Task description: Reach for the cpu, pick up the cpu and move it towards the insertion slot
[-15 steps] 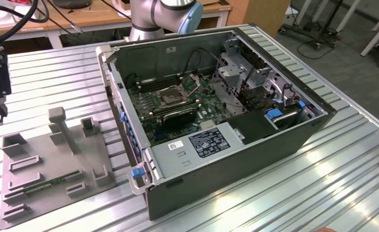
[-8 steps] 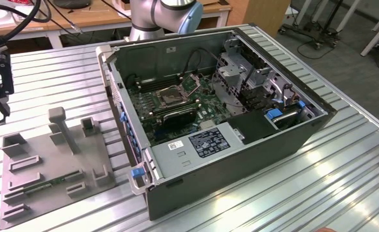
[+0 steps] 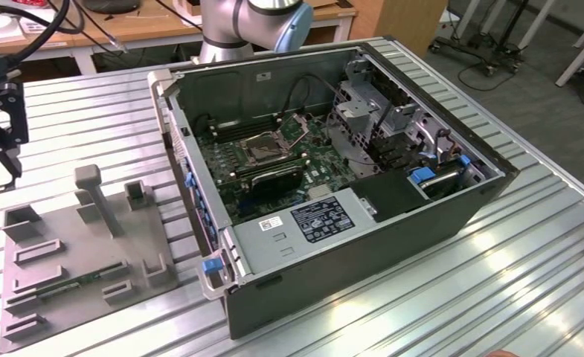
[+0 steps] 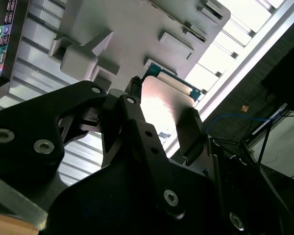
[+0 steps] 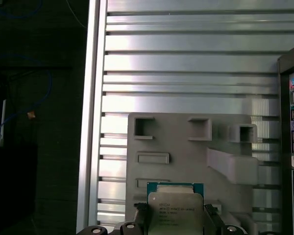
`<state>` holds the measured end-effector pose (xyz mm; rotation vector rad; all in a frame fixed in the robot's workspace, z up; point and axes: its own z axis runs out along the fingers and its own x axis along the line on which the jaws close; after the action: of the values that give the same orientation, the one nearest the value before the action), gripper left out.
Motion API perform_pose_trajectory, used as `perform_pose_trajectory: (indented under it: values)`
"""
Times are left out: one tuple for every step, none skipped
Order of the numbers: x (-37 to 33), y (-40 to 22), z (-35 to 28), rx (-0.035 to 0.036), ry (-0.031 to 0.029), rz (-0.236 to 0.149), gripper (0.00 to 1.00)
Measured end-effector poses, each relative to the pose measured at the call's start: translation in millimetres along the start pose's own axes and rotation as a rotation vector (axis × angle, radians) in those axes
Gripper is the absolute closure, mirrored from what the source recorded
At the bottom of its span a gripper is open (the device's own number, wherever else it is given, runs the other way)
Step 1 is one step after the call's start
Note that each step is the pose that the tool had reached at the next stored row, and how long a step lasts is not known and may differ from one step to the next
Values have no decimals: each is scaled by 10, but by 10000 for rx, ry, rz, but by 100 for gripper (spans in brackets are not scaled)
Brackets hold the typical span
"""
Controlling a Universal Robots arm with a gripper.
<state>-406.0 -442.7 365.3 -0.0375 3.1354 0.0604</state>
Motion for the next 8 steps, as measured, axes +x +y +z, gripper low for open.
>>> perform_pose_trajectory:
  values:
    - [-6,0,0,0,0,0,47]
    - [-12,0,0,0,0,0,47]
    - [-18,0,1,-1,-1,0,47]
    - [-23,0,1,0,-1,1,47]
    - [-28,0,1,0,-1,1,47]
    - [-33,-1,1,0,-1,0,47]
    - [-38,-1,1,0,0,0,47]
    - [-43,-1,1,-1,0,0,47]
